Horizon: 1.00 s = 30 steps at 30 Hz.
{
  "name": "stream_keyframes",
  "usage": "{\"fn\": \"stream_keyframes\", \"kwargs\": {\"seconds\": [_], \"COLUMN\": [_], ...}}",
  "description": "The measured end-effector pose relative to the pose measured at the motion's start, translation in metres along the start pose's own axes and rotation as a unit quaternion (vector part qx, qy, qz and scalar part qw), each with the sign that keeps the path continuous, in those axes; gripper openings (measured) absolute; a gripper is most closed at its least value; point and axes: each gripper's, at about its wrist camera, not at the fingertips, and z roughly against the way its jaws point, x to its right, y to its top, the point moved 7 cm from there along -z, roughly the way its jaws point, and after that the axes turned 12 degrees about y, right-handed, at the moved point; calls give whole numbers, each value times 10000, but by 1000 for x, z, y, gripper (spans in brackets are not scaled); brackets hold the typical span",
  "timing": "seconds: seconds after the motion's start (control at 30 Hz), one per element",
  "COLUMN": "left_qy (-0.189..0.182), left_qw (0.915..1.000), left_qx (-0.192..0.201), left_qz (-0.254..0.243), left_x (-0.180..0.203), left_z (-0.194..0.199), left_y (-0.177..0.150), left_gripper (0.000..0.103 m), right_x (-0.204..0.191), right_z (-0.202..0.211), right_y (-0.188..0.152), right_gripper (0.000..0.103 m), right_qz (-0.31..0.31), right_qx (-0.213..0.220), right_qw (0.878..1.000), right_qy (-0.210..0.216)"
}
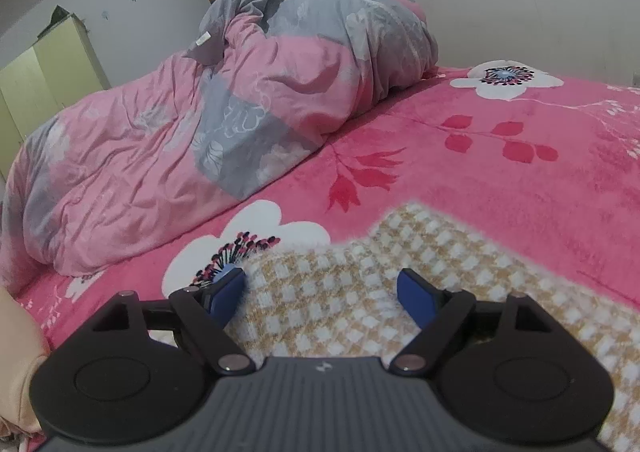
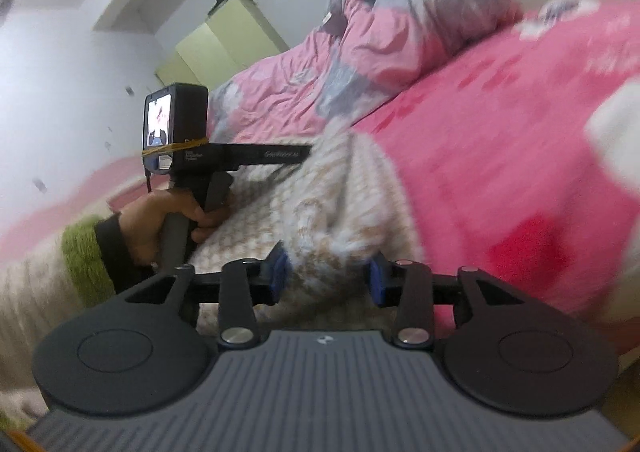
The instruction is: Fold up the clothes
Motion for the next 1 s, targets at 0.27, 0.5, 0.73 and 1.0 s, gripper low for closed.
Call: {"fn": "stream_keyframes", "kwargs": {"seconds": [0.27, 0.5, 0.73, 1.0], "left_qy": [-187, -267, -546, -1279], "left_qw": [9997, 9993, 9964, 9749], "left_qx": [-83, -9, 309, 703], "left_qz": [153, 243, 576, 1680], "left_x": [-5, -10, -31, -96], "left_z": [-5, 1, 30, 139], "left_y": [-4, -4, -6, -62], "left_gripper": [84, 84, 85, 92], "right_x": [-47, -77, -21, -16], "right_z": [2, -41, -81, -88], "right_y": [34, 38, 4, 6], "right_gripper": [29, 18, 2, 2], "right_qz": [1989, 2661, 1958, 1715], "right_qx": [-194, -560, -1458, -1493], "right_qw": [9757, 9616, 9690, 9729], "right_qy": [-894, -373, -383, -411]}}
